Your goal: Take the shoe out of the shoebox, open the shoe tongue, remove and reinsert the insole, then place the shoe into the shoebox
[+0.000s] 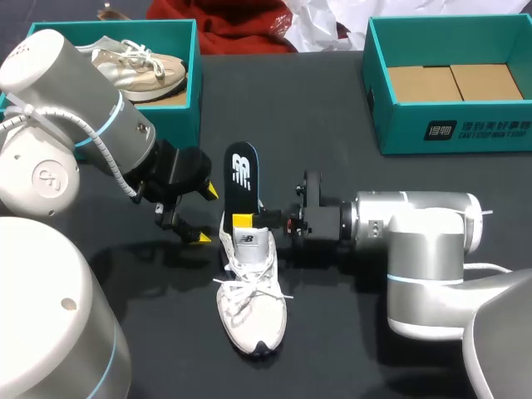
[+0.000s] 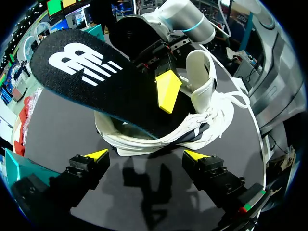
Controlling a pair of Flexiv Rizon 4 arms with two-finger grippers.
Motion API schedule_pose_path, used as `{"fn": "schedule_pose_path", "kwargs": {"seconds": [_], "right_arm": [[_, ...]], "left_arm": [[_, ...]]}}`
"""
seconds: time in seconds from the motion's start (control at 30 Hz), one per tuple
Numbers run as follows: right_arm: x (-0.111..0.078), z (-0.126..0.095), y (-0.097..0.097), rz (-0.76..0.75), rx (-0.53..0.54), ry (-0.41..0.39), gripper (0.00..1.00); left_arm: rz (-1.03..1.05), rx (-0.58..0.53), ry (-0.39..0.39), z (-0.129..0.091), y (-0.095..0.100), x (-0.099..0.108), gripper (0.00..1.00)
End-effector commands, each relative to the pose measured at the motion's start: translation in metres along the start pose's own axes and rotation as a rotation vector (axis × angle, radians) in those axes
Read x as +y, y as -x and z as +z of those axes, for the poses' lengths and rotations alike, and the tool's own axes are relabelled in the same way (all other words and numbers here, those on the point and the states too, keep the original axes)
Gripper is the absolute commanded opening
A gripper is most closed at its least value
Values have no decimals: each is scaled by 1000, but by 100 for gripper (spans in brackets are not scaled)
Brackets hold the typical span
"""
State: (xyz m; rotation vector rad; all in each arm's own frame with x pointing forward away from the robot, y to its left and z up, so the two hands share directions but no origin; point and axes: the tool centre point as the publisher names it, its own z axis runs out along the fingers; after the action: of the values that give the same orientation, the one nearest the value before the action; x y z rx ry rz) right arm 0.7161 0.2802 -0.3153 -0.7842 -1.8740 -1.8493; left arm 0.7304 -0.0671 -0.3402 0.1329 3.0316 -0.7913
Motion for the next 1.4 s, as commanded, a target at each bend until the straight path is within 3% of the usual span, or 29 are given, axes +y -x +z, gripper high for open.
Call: {"fn": "schedule_pose_path", "kwargs": {"seconds": [0.03,0.6,0.63,0.7,0.77,1.0,1.4], "right_arm": [[4,1,-1,-9,1,-7,27],[31,3,7,-57,-10,48,25],[33,3,8,-55,-12,51,23],[35,3,9,-51,-16,58,2],[36,3,11,-44,-16,61,0],[27,2,17,-5,-10,54,0],[-5,-1,10,57,-23,24,0]], "left_arm": [[0,-1,1,2,0,0,100],[0,-1,1,2,0,0,100],[0,-1,1,2,0,0,100],[0,-1,1,2,0,0,100],[0,-1,1,2,0,0,100],[0,-1,1,2,0,0,100],[0,-1,1,2,0,0,100]]}}
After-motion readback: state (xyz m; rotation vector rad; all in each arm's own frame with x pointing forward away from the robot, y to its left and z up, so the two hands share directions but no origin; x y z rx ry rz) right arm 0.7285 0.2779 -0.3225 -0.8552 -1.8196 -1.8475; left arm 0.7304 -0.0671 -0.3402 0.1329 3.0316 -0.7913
